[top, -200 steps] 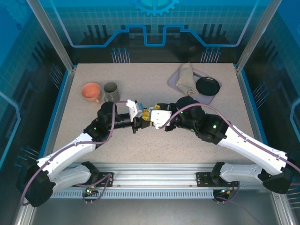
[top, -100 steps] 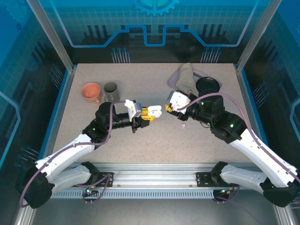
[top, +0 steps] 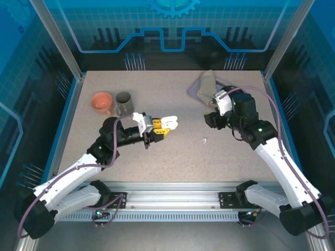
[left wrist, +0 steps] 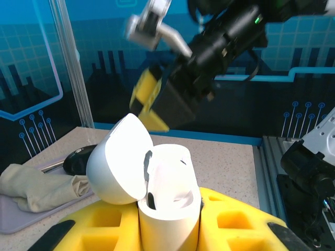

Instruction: Insert the wireless bluetooth earbuds into the charging case

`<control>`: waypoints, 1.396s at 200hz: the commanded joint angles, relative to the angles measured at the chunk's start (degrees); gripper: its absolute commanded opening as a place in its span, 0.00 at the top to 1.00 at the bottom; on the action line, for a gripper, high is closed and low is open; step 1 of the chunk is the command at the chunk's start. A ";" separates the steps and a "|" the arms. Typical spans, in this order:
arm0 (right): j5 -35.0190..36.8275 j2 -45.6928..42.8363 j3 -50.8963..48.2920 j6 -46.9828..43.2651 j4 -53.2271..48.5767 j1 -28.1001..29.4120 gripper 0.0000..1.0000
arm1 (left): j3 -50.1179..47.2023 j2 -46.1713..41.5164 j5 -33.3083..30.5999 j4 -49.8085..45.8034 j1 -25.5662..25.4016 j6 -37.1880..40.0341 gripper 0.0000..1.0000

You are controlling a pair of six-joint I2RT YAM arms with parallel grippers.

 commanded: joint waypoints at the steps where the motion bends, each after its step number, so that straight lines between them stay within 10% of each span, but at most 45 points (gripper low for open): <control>1: -4.78 3.66 -3.52 6.51 -4.18 -2.48 0.42 | -0.19 -1.65 -0.34 1.18 -0.44 1.34 1.00; 113: -7.37 32.11 -6.71 7.97 0.73 -6.20 0.50 | -0.15 -2.46 -0.82 -0.95 -0.46 1.74 1.00; 279: -3.20 41.34 -0.66 8.09 -2.33 -3.02 0.60 | 0.57 -2.35 -1.19 -2.31 -0.45 2.68 1.00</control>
